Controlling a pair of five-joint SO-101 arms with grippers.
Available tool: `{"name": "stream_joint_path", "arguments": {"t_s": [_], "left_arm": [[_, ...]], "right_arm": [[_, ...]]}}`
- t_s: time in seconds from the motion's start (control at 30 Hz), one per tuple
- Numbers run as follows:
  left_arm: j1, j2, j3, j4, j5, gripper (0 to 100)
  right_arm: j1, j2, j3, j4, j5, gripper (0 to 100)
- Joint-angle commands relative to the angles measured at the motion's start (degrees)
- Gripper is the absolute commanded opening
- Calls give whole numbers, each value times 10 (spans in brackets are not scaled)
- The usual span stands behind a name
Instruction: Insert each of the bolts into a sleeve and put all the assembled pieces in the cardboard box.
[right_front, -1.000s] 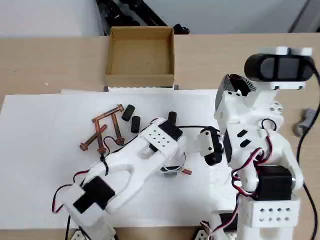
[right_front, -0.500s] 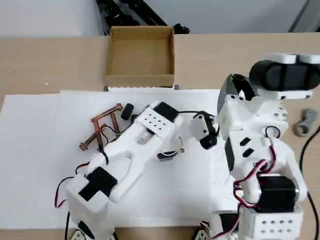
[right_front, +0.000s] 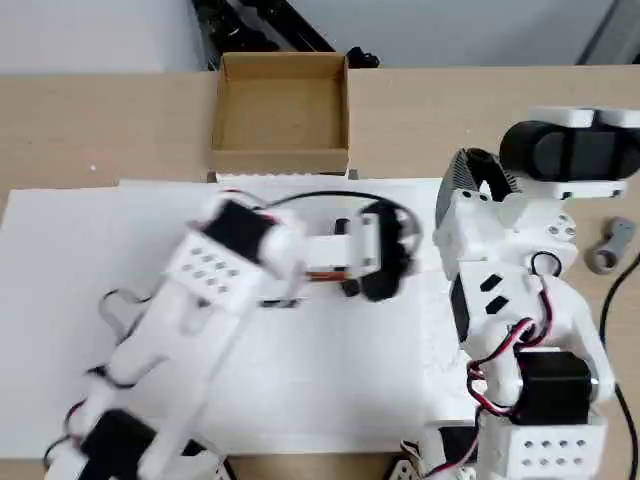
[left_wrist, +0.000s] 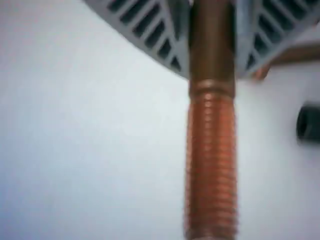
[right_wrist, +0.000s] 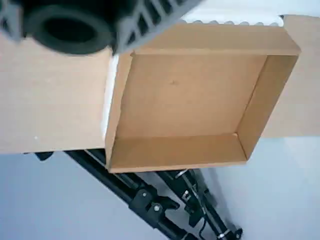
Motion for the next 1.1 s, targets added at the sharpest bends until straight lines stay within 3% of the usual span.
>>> {"name": "stream_joint_path", "arguments": {"t_s": [0.0,0.17,0.5,0.67,0.87,1.07], "left_arm": [[-75,-48,47,15,-122,6],[-131,-48,115,-4,-210,6],[-120,-48,314,-208,-244,7],[-105,-48,327,-237,-239,9],[-109,-48,284,-236,-155,102],[-107,-48,251,-238,-5,175]], "right_arm": [[4,-4,-11,0,-6,2],[4,-3,-11,-3,-5,2],[-2,-2,-4,-4,-5,2],[-21,-2,-4,-1,-5,2],[-21,-2,-4,0,-5,2],[-21,-2,-4,0,-5,2]]}}
